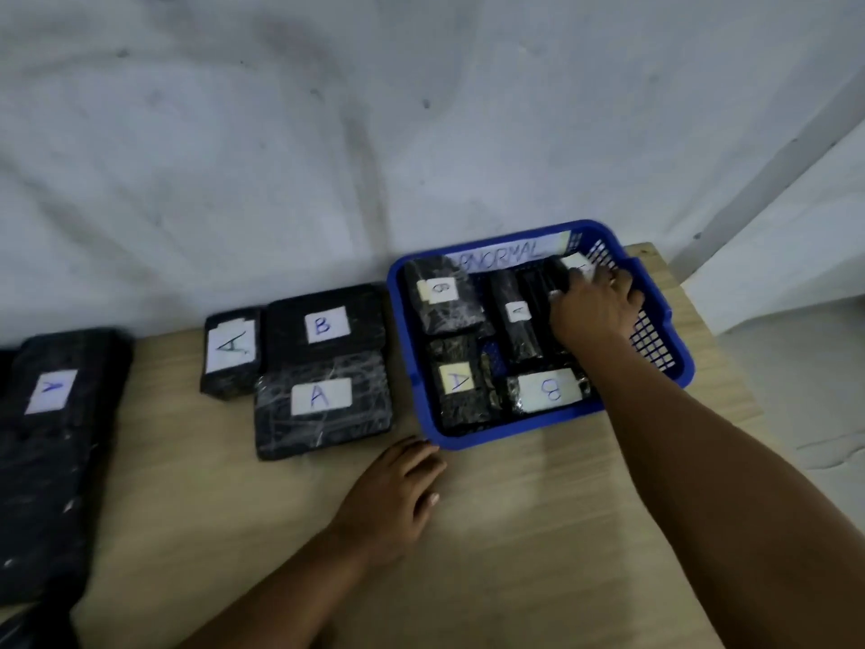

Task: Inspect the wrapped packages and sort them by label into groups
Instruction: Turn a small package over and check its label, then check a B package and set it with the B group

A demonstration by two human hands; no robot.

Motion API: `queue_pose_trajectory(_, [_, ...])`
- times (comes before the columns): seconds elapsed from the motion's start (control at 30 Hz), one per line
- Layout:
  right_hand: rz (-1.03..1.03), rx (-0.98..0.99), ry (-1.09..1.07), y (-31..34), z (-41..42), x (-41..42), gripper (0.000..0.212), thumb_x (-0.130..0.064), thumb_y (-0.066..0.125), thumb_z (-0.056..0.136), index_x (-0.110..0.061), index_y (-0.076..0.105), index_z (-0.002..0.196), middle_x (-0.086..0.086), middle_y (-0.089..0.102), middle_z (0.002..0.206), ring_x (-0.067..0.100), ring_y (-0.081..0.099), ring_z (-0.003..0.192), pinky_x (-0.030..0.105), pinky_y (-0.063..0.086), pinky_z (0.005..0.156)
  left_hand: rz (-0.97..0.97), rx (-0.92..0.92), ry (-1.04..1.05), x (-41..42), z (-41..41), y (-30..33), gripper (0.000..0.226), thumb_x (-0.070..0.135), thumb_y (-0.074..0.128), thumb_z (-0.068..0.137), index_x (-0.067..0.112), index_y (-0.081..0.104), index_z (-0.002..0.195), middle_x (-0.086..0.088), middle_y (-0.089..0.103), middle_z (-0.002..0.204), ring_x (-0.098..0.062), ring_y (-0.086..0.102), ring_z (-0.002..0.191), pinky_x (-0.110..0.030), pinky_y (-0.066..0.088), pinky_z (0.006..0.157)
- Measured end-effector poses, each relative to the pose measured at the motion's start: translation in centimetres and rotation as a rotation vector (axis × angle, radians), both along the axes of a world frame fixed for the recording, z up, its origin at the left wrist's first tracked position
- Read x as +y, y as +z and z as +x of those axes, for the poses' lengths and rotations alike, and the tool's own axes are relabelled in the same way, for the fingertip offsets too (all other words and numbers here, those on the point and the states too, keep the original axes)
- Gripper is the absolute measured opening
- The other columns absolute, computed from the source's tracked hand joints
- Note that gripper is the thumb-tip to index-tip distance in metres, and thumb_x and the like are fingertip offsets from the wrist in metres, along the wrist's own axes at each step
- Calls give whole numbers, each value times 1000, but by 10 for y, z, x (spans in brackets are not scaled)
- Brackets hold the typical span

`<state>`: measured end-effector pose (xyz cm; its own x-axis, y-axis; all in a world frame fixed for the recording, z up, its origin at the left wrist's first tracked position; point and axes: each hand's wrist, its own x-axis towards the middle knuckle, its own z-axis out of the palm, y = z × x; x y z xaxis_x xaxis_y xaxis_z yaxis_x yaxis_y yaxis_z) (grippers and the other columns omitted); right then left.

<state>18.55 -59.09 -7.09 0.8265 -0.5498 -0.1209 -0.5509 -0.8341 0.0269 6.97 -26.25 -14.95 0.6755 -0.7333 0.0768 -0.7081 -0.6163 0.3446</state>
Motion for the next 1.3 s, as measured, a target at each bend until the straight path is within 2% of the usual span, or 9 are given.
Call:
queue_pose_trajectory(0.1, [84,-124,4,12,-13,22,58,-48,49,102,-19,45,152,20,33,163,43,22,152,60,22,121,23,57,-51,19,-2,8,46,39,47,94,20,71,128,-1,60,145,-20,50,139,-30,33,118])
queue_pose_trajectory(0.2, [173,-394,53,29,-36,60,56,-45,55,100,-16,53,147,17,42,159,43,27,150,62,23,118,-45,191,45,40,-9,22,41,30,55,97,17,68,133,-3,55,150,-22,46,143,-30,21,122])
queue_pose_trajectory(0.33, [259,-705,193,41,-81,140,42,-35,63,95,-14,67,132,13,59,143,43,44,137,58,34,108,-117,167,134,76,-23,44,26,21,68,90,12,77,113,-4,75,119,-23,67,113,-34,52,102])
queue_pose_trajectory(0.4, [281,-774,276,39,-106,183,38,-33,65,93,-14,70,125,13,66,131,42,53,125,54,41,100,-138,118,211,101,-32,52,24,19,71,89,11,77,111,-5,77,113,-23,69,105,-31,53,93])
queue_pose_trajectory(0.7, [551,-509,447,-14,-218,316,37,-30,62,92,-13,72,123,11,75,110,37,66,103,52,57,85,-82,276,568,213,-99,60,34,28,71,95,13,71,126,-5,71,127,-27,62,120,-32,46,99])
queue_pose_trajectory(0.9, [570,-348,393,-33,-258,351,40,-34,57,94,-15,72,126,10,75,115,37,67,106,50,57,88,251,338,486,246,-137,49,113,89,59,64,17,47,150,-5,58,144,-30,53,129,-45,44,103])
queue_pose_trajectory(1.0, [577,-368,388,-35,-261,357,32,-25,66,96,-13,72,125,12,75,114,38,67,104,47,56,87,267,339,470,248,-133,50,111,74,74,70,19,33,158,-3,48,152,-27,45,135,-41,38,109])
queue_pose_trajectory(1.2, [774,-447,327,10,-228,357,48,-42,64,99,-20,59,141,1,71,121,23,65,109,38,53,92,4,106,465,252,-77,104,106,66,75,62,10,50,148,-10,61,136,-32,56,120,-42,38,103])
queue_pose_trajectory(1.3, [906,-509,273,59,-202,361,61,-44,68,98,-21,49,151,-10,62,126,12,61,116,28,47,97,-68,-82,434,255,-39,150,103,66,75,59,10,54,143,-9,62,134,-31,56,120,-54,35,111])
